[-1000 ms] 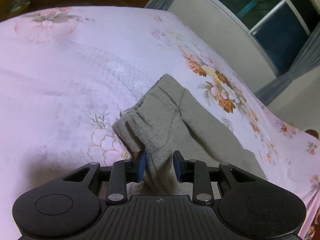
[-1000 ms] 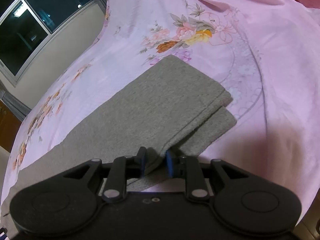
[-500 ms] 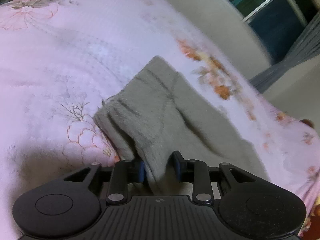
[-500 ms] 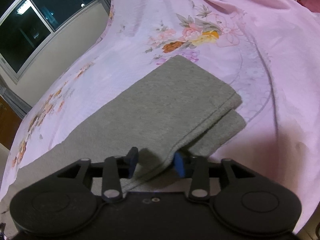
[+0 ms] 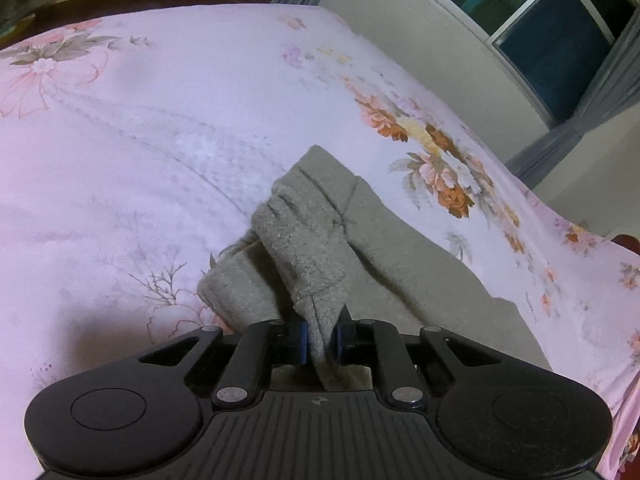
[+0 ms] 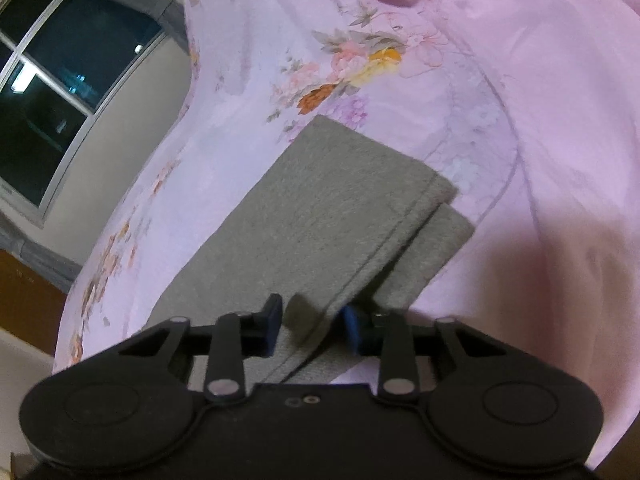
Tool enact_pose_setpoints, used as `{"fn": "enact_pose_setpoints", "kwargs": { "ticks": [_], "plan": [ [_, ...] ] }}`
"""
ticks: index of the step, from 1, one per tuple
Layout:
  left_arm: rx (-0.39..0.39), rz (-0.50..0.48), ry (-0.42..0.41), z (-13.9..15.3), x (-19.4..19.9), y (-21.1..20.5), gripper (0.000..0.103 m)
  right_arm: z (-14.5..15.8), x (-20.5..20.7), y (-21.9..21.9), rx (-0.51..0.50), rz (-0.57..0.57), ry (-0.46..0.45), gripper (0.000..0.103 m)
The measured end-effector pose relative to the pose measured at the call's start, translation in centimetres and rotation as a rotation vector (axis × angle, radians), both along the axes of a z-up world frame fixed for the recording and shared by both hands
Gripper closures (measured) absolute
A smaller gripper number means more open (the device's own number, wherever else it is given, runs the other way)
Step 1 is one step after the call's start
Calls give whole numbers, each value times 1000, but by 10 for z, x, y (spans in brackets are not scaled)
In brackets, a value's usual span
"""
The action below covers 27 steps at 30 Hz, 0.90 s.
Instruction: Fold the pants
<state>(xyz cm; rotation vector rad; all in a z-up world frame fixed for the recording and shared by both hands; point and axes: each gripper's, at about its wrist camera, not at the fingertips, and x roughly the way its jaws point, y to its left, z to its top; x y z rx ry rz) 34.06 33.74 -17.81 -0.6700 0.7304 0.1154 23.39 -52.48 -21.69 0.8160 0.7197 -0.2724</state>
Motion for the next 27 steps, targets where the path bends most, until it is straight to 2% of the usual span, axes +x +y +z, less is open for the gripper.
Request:
{"fn": "enact_pose_setpoints", "kwargs": {
  "ticks": [1,3,9,12,13,14,16,18,19,21,22,24,27],
  "plan": [
    [-1,1,3,0,1,0,90,-2,-1,-4,29,-7,-13,96],
    [6,0,6,2,1,0,90,-5,-3,-7,48,-15,-23,98],
    [14,-13,-21,12,2,1,91,25,-16,4,-40,31,-114,99],
    [30,-22,7,6,3,1,91,19,-16,4,-78,48,-59,99],
    [27,-22,12,3,3,2,91,7,-13,0,-64,34,-2,99],
    [22,-20,14,0,2,2,91,-2,-13,-4,-25,15,13,100],
    [34,-26,11,-1,-1,1,91,-6,-15,-9,26,-28,-6,100],
    [46,-31,-2,2,-9,-2,87,-2,-19,-8,23,-48,-16,94],
    [53,-24,-7,4,-14,-2,86,4,-23,-6,-8,-56,-21,92],
    [75,5,-39,11,-33,-5,85,22,-34,2,-130,-64,-35,84],
    [124,39,-51,17,-44,-9,84,30,-37,7,-194,-51,-38,84],
    [218,79,-98,31,-61,-21,85,46,-39,21,-283,39,-77,84],
    [252,21,-168,45,-65,-56,85,60,-23,63,-372,228,-122,84]
  ]
}}
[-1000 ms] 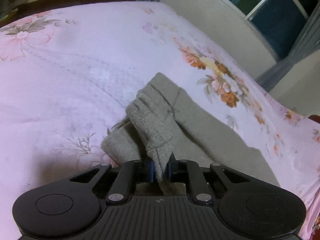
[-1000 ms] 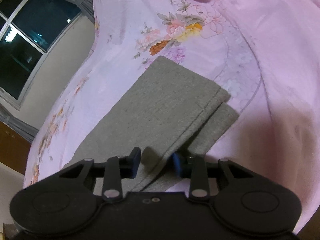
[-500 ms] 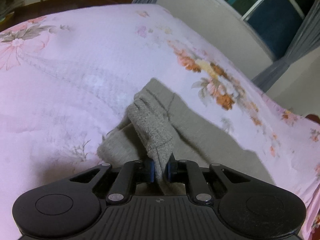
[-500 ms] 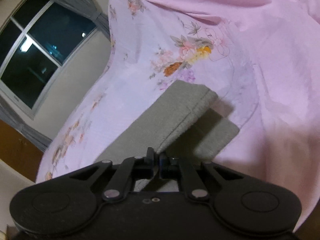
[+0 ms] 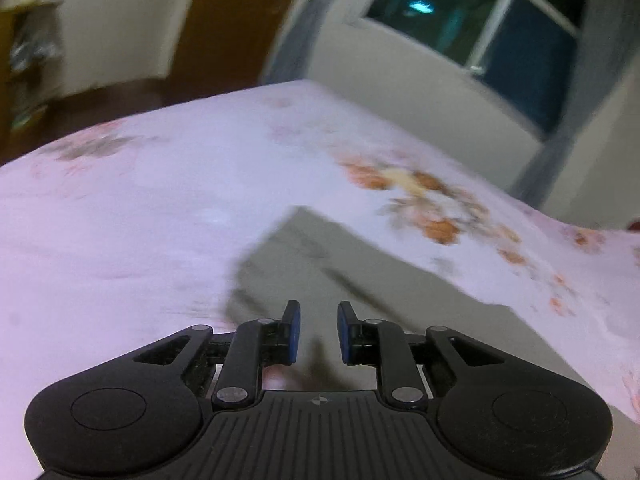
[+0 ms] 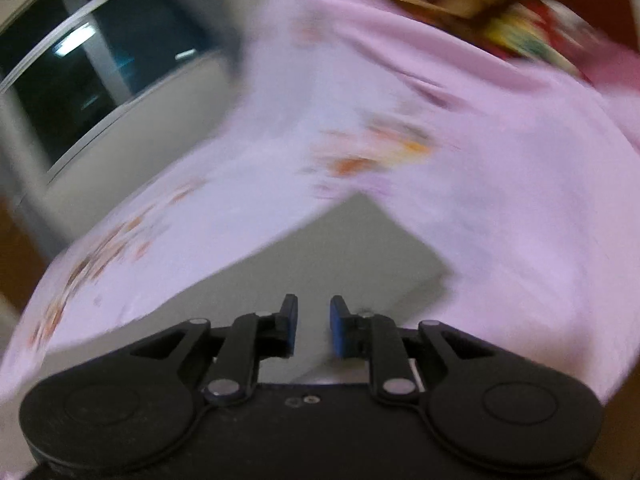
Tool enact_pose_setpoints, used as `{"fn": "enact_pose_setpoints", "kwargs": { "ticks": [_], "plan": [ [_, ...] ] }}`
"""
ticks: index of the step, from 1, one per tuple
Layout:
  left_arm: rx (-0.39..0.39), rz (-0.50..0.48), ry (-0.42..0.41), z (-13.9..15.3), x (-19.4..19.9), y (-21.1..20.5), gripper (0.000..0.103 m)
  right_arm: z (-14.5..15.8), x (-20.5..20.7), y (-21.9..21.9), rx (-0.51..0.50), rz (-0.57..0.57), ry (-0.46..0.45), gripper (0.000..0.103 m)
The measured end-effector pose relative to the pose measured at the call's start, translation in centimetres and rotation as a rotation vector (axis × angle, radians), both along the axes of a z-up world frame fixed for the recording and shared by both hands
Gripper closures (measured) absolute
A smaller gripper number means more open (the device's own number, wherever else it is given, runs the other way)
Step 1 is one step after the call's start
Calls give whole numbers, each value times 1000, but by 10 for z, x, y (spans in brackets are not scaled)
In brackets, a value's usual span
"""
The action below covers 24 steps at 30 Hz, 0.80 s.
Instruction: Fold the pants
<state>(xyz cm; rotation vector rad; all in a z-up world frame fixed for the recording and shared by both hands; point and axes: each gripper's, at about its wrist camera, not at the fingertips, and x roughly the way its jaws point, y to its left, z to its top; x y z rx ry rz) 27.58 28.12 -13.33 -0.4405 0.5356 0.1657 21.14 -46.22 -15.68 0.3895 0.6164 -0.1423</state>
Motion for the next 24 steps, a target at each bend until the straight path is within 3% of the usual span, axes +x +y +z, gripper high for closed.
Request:
{"fn": "enact_pose_setpoints", "kwargs": {
  "ticks": [4,7,8,9,12,13,14,15,17,19,21,23,24],
  "plan": [
    [48,-196,-4,1,30,-76,84,-10,38,74,-78,230,51,84],
    [73,-282,83,-19,60,-114,83,-28,59,111,-71,354,109,86],
    [108,-293,165,-32,72,-123,82,-39,66,117,-85,349,170,86],
    [140,-288,195,-45,78,-126,82,-50,72,114,-96,304,232,97],
    [82,-261,195,-39,80,-114,82,-57,74,81,68,218,241,103],
    [81,-241,183,-32,77,-111,82,-51,72,78,56,210,233,100],
    [94,-228,131,-21,71,-108,82,-42,68,76,9,190,198,81],
    [97,-238,95,-14,72,-110,81,-35,64,74,-18,177,162,74],
    [101,-249,82,-5,81,-108,80,-29,66,65,-4,178,122,74],
    [118,-270,77,2,99,-110,68,-28,82,63,-44,181,118,74],
    [149,-276,94,0,122,-116,26,-28,99,62,-71,190,105,74],
    [202,-267,174,-16,142,-122,20,-36,113,55,-80,188,102,75],
    [225,-263,271,-33,155,-126,20,-45,119,48,-100,162,151,75]
  ]
}}
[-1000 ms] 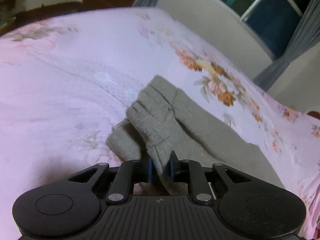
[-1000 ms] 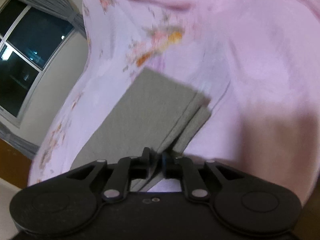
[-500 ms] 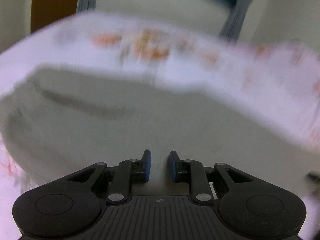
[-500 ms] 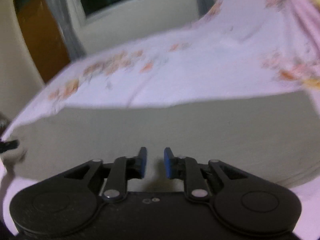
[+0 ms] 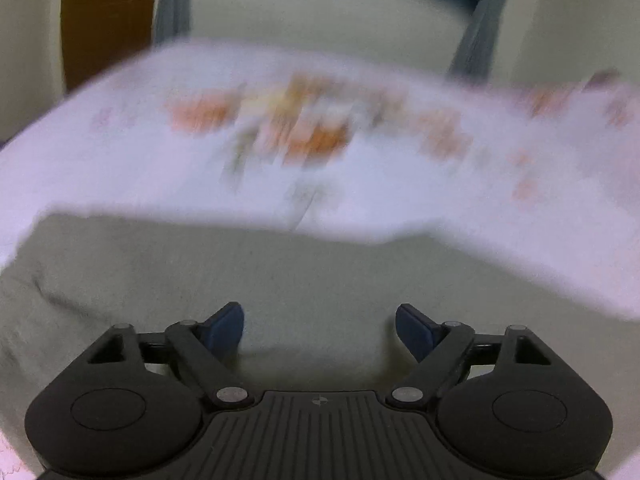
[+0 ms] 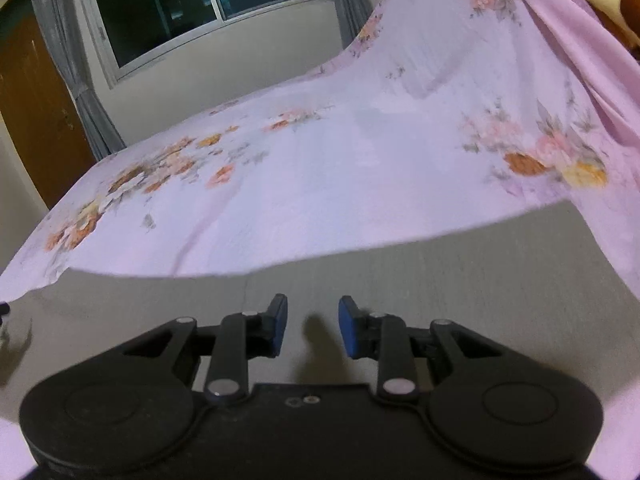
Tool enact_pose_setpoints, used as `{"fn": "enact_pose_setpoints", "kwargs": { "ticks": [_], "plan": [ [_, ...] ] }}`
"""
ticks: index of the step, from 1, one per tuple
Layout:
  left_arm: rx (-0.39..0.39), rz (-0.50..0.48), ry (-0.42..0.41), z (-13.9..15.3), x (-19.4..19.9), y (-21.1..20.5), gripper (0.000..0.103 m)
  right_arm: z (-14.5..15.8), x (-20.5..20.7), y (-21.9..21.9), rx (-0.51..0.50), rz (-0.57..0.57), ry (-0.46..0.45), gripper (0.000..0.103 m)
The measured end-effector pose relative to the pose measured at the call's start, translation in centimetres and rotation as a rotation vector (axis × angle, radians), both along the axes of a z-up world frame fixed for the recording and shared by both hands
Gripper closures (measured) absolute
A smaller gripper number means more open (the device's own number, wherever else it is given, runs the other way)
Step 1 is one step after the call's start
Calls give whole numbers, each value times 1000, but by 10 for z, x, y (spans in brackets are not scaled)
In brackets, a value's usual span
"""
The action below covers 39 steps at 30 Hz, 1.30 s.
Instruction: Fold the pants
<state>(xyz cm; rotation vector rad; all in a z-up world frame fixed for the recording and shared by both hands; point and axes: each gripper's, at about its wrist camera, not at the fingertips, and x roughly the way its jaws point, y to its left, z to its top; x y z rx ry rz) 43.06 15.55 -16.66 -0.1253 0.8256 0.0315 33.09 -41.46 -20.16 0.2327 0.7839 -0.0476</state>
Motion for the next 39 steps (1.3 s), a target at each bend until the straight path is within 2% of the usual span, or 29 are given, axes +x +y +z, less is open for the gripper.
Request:
{"fn": "enact_pose_setpoints", "kwargs": {
  "ticks": [1,2,3,5,6,10,14,16,19,23,24,26,27,30,33,35,37,39],
  "plan": [
    [22,-16,22,-10,2,-1,20,-10,-2,-6,-3,-22,52,81],
    [39,-24,-1,-10,-2,-3,20,-12,-2,-18,53,-34,58,86],
    [47,-20,-5,-5,-8,-5,20,-6,-6,-29,108,-51,48,84],
    [14,-21,-39,3,-28,1,20,10,-28,-49,71,-143,-32,70],
    [5,-16,-69,6,-43,7,20,16,-41,-62,66,-184,-59,70],
    [44,50,-130,12,-94,41,20,29,-101,-128,217,-333,-111,70],
    [-16,168,-174,15,-124,85,20,22,-146,-170,392,-445,-135,72],
    [-32,207,-184,16,-129,97,20,17,-153,-176,442,-460,-134,73],
    [-35,245,-178,14,-129,108,20,7,-141,-175,506,-453,-94,73],
    [-79,309,-181,10,-130,122,27,-10,-123,-172,559,-481,-73,73],
    [-99,327,-173,8,-130,126,29,-8,-126,-173,574,-482,-78,77],
    [-132,347,-165,3,-128,133,30,-8,-125,-175,570,-481,-75,90],
    [-137,354,-161,1,-129,136,30,-7,-125,-175,565,-469,-90,92],
    [-147,370,-152,-4,-133,142,30,2,-141,-173,549,-468,-136,95],
    [-146,380,-143,-7,-133,148,30,-10,-143,-175,548,-485,-91,95],
    [-148,382,-135,-8,-132,151,30,-10,-146,-177,589,-498,-102,93],
    [-148,379,-138,-7,-133,152,30,0,-150,-171,571,-486,-117,85],
    [-143,372,-144,-5,-134,151,30,2,-154,-167,583,-512,-96,66]
  ]
}}
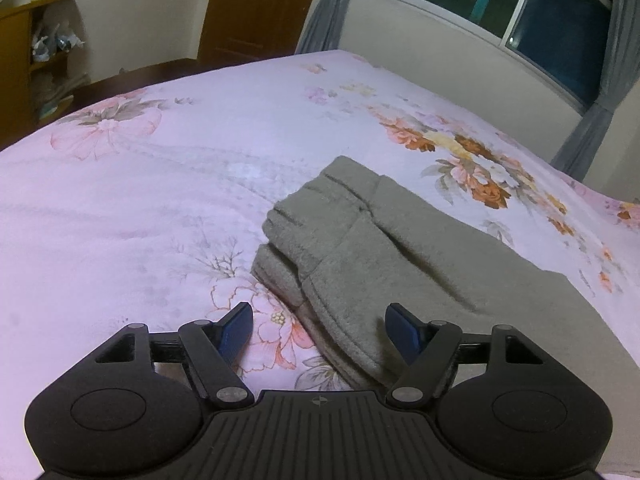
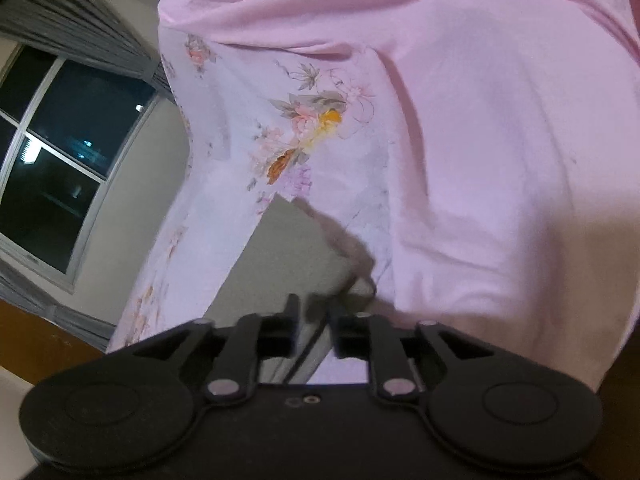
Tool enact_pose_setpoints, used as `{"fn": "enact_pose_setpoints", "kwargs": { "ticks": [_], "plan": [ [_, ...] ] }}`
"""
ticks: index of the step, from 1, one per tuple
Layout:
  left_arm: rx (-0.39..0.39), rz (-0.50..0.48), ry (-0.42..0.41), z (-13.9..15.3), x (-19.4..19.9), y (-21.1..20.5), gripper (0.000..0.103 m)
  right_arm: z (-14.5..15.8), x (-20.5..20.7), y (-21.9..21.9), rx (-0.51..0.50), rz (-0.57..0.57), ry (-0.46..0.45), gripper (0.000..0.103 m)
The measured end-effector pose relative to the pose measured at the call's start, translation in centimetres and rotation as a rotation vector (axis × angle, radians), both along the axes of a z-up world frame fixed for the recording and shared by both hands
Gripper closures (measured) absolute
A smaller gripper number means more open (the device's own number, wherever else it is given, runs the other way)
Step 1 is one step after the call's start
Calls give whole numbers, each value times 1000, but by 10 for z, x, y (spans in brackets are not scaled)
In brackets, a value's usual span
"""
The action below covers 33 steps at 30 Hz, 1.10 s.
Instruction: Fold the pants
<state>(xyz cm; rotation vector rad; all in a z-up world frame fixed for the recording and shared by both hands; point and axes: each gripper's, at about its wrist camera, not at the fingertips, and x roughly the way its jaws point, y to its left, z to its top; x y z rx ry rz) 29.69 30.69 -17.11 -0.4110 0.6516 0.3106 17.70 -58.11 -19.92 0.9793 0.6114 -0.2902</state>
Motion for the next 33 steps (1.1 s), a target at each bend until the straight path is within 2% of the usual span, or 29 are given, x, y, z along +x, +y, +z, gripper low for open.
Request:
{"fn": "enact_pose_setpoints", "kwargs": {
  "ticks": [2,6,7,8,9,11,14,15,16,17,20,23,29,33],
  "plan": [
    [1,-2,-13,2,0,-3,30,-7,4,1,61,14,10,58],
    [10,-6,29,-1,10,-14,30,-24,22,-8,152,-43,30,59],
    [10,-11,60,-4,15,-15,30,-25,26,-10,163,-52,35,61],
    [12,-11,93,-8,20,-17,30,-23,33,-10,150,-51,57,81],
    [15,-9,113,-12,23,-18,30,-18,40,-9,108,-18,71,89],
    [2,0,110,-16,24,-17,30,3,43,0,-14,63,18,89],
    [-9,-2,109,-18,25,-15,30,46,34,24,-329,258,-136,90],
    [-3,-9,111,-19,25,-15,30,51,30,30,-435,319,-167,90],
    [2,-15,112,-19,26,-15,30,49,27,31,-529,367,-160,90],
    [4,-18,113,-20,26,-16,30,39,28,24,-530,376,-125,90],
    [2,-22,118,-21,28,-16,30,-12,40,-3,-364,324,61,89],
    [6,-19,118,-21,28,-17,30,-14,37,2,-320,244,43,88],
    [-16,-7,88,-17,20,-13,30,-14,36,-7,-192,168,60,86],
    [-28,-7,54,-12,6,-7,30,0,48,11,-291,169,110,87]
  ]
}}
